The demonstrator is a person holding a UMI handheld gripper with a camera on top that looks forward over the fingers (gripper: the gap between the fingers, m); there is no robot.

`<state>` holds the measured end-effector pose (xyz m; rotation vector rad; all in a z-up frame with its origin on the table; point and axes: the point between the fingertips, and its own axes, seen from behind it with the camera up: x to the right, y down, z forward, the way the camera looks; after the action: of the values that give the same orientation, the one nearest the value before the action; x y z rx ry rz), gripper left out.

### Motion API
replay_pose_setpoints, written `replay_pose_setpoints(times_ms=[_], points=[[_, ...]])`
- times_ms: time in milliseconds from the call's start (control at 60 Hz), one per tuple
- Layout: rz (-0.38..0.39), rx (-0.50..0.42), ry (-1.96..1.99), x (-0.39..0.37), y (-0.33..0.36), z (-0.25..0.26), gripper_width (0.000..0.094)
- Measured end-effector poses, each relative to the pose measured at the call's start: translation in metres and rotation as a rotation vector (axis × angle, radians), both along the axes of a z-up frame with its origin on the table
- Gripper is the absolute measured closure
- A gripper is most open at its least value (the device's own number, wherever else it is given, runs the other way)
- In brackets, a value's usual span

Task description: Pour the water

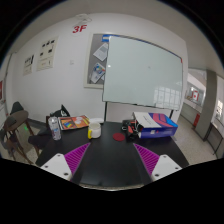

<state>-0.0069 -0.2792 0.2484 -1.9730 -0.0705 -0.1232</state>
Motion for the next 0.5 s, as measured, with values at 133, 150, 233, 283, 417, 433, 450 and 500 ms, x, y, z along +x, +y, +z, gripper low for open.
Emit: replay_pose_setpoints(times_ms=[133,150,233,283,417,433,450,500], points=[[-0.013,-0.03,-0.006,-0.001,0.005,-0.012,0.009],[-0.015,-0.035,-0.007,-0.002,0.006,-0.014,0.009],[-0.022,-0.049,-0.013,-0.006,0.009,-0.028,0.0091],[-0.027,-0.063,-0.02,-0.01,0.011,-0.039,0.009],[-0.031,-0.103,-0.029,-0.026,0.015,-0.077,0.009],[-0.031,-0.107,-0.029,-0.029,0.016,-0.082,0.009],[-0.03,-0.113,-0.029,-0.033,0.016,-0.087,0.009],[-0.025,-0.133,-0.024,-0.049,0.019,-0.104,0.0085]])
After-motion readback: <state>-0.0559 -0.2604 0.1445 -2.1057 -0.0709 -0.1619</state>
